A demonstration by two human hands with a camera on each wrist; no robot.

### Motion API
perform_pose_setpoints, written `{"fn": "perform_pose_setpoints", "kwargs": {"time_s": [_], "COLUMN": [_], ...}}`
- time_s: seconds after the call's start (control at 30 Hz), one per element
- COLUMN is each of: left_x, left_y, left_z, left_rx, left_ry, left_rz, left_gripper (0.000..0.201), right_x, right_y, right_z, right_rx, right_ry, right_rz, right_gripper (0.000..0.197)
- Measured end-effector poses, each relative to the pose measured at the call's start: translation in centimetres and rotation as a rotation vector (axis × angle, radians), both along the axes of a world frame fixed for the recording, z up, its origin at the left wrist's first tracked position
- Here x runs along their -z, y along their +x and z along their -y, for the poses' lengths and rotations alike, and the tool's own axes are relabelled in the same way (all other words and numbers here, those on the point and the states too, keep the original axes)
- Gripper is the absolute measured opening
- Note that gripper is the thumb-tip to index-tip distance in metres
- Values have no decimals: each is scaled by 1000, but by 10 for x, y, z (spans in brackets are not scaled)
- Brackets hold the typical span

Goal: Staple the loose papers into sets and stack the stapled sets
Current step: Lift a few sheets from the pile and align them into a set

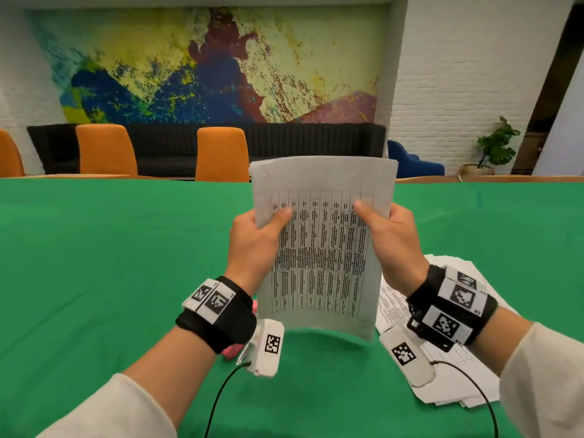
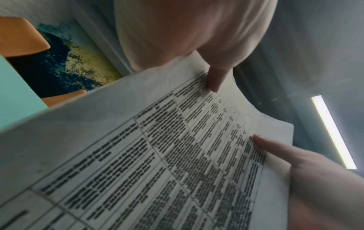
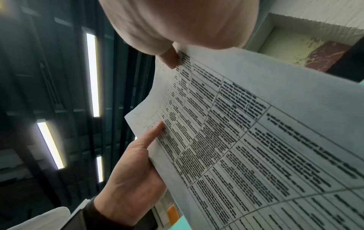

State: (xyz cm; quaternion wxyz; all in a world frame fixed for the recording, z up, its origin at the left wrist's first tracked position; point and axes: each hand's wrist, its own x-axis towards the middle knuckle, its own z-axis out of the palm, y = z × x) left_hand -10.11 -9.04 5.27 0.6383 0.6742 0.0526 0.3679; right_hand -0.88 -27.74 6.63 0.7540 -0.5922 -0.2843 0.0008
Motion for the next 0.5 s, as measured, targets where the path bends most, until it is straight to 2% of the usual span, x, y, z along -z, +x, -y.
{"fn": "perform_pose_setpoints", "kwargs": {"time_s": [0.1,0.23,0.27,0.37,0.4,0.5], "left_x": [-1,22,23,9,3,2], "left_y": [-5,-10,-11,-8,-7,-7], "left_z": [2,9,10,6,5,4], "left_rx": [-4,5,8,-5,0,12], "left_ry": [-1,77,97,122,137,132], "left_rz": [-16,-73,-71,-51,-46,-47], "left_gripper": [16,15,20,59,65,45], "right_x": [-2,15,17,7,4,5], "right_y": [2,-2,-4,-5,-5,-4], "right_z": [1,0,0,2,2,3], "right_rx": [-1,-17,-20,-20,-21,-24], "right_ry": [-10,-40,-29,11,23,11], "right_rz": [13,-41,-46,-17,-6,0], "right_gripper": [16,18,18,19,19,18]}}
